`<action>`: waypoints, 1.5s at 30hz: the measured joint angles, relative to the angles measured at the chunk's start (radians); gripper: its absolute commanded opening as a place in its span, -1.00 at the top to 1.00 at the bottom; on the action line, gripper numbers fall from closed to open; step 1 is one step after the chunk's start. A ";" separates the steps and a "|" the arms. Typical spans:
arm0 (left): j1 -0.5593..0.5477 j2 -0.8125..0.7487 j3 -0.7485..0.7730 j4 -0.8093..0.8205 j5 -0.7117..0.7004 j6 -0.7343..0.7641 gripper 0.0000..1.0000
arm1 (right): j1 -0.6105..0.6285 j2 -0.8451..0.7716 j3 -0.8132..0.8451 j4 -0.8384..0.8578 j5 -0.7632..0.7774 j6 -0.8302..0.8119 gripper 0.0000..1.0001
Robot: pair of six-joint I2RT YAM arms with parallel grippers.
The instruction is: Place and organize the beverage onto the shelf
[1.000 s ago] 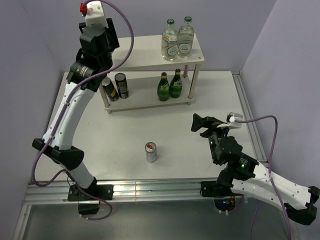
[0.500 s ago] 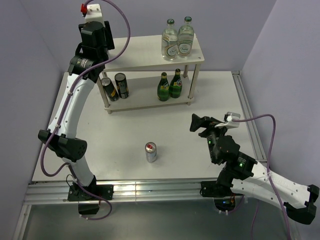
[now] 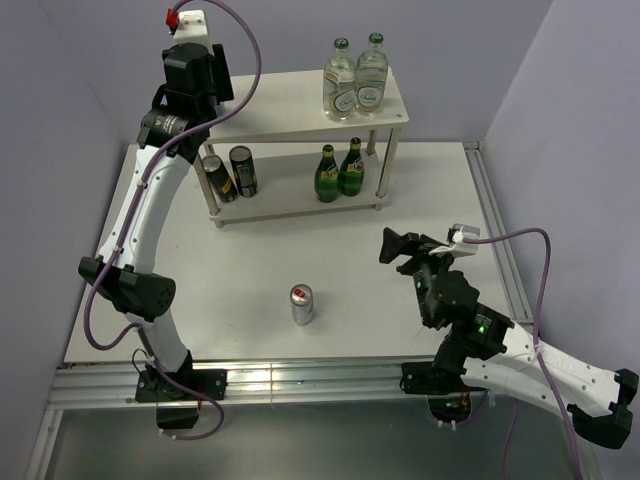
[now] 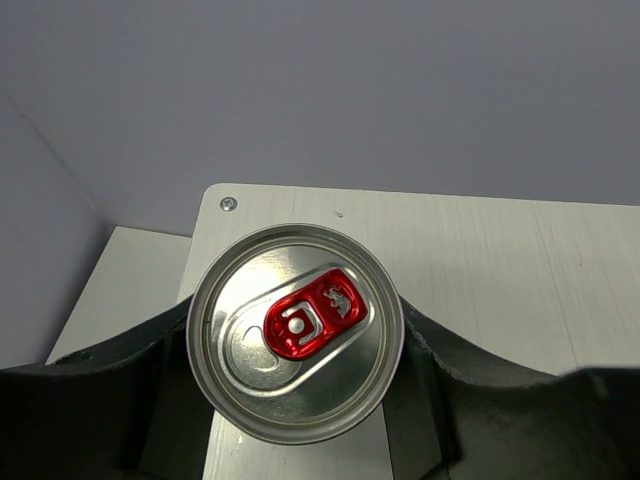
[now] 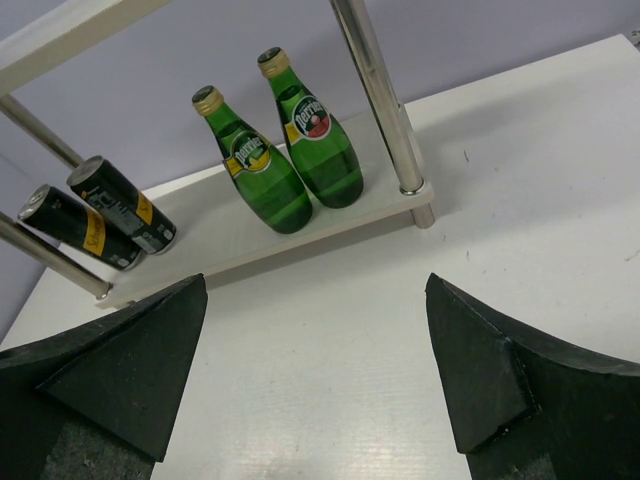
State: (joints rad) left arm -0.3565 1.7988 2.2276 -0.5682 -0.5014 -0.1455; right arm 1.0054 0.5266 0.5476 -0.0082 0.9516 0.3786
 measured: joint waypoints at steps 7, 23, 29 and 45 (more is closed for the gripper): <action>0.003 0.000 0.000 0.003 0.009 -0.001 -0.69 | 0.000 0.003 0.000 0.000 0.000 0.003 -0.93; 0.003 -0.064 -0.089 -0.006 0.016 -0.035 -0.99 | 0.000 0.005 0.000 0.001 0.000 0.010 -0.95; -0.077 -0.347 -0.387 -0.027 0.005 -0.062 -0.99 | 0.000 0.042 0.000 0.001 0.001 0.010 -0.96; -0.542 -0.974 -1.300 0.098 0.077 -0.390 -0.89 | 0.000 0.052 0.000 0.000 0.029 0.009 -0.99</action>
State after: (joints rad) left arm -0.8989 0.8246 0.9272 -0.4702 -0.4244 -0.5358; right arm 1.0050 0.5789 0.5476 -0.0078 0.9810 0.3878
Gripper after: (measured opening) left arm 0.950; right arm 0.991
